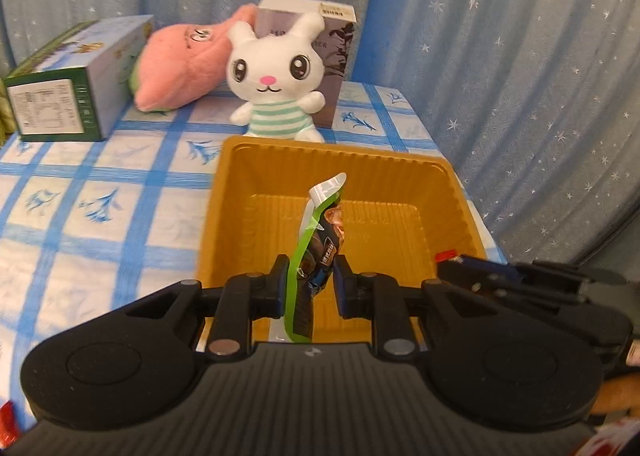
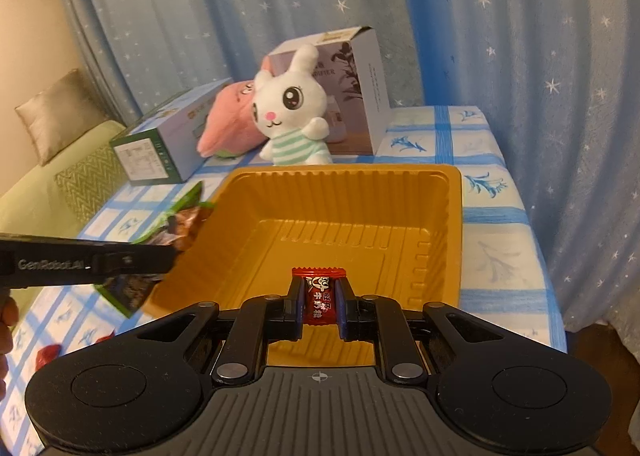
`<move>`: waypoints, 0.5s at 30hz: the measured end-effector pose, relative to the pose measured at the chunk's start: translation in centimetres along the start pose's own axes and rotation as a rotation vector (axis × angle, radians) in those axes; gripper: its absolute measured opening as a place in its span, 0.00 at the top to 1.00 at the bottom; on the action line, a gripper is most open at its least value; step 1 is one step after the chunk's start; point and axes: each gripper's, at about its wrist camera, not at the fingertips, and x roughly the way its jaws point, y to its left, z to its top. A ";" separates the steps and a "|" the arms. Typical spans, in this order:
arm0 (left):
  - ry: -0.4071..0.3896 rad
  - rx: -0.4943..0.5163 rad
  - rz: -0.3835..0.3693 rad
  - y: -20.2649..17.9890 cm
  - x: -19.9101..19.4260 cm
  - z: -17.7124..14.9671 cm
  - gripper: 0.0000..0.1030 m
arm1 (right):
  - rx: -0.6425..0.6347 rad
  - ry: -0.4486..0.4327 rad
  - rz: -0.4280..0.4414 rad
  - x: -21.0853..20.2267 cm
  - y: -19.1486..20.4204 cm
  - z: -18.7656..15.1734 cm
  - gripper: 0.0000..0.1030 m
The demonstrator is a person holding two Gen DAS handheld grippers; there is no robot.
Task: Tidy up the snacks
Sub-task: 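Carry the red candy and green-and-white bag with both tools over the orange tray, then open the left tool dropping the bag while the right tool releases the red candy into the tray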
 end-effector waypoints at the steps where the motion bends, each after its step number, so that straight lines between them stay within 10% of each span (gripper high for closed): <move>1: 0.008 0.002 0.004 -0.2 0.8 0.3 0.80 | 0.007 0.004 -0.007 0.5 -0.2 0.2 0.84; 15: 0.076 -0.004 -0.003 -1.4 7.5 2.3 0.80 | 0.058 0.025 -0.060 3.8 -1.8 1.1 0.84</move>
